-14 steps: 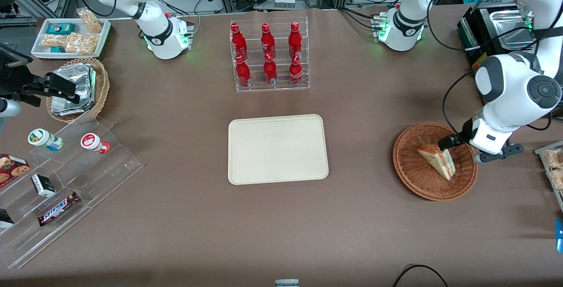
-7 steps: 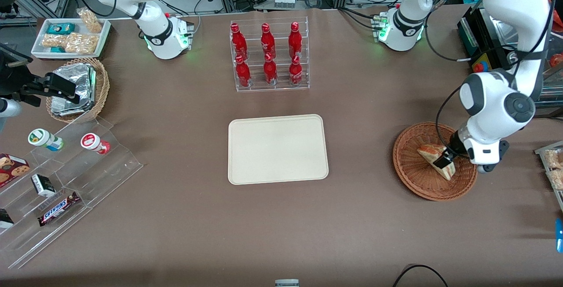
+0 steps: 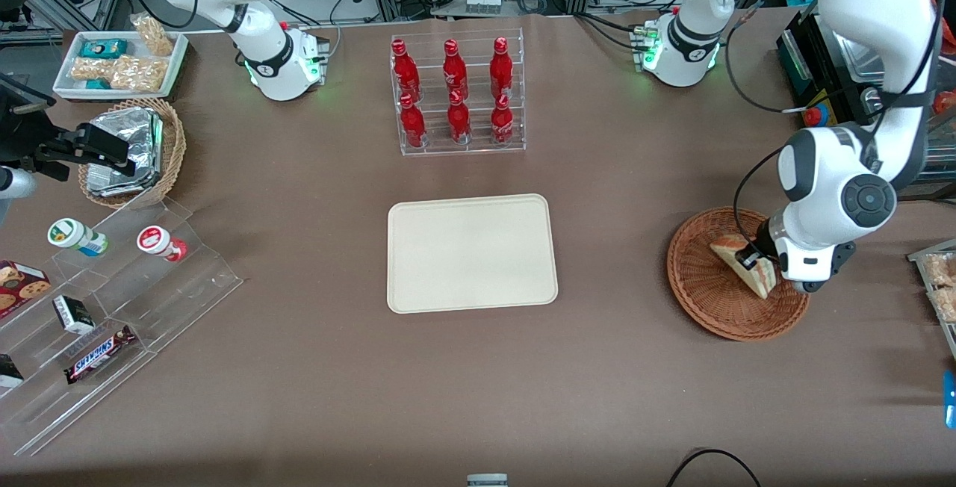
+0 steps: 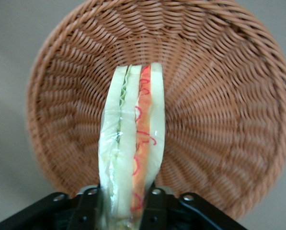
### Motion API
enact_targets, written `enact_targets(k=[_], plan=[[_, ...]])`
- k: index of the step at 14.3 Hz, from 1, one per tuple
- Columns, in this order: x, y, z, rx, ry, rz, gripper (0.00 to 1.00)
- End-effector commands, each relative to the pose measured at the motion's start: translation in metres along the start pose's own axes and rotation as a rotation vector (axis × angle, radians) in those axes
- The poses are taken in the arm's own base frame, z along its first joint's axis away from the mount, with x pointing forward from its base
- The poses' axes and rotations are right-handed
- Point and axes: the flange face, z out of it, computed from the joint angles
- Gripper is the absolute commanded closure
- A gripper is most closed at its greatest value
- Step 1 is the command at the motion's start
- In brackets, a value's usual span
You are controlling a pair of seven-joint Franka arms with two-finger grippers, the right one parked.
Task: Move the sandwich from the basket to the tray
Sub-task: 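Lower the left gripper and close it on the wrapped sandwich, then lift the sandwich and carry it over the cream tray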
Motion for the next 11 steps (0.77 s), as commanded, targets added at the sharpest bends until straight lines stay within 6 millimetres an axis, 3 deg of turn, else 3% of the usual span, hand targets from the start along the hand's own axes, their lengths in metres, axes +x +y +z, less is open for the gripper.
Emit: enact_targets(k=[1,2,4,11], plan=[[-0.032,0.051,-0.069,0.057,0.034,0.211,0.96],[-0.038,0.063,-0.077,0.061,0.033,0.330,0.96],[-0.086,0.107,-0.079,0.052,0.037,0.473,0.96],[-0.252,0.273,-0.041,-0.123,0.035,0.501,0.98]])
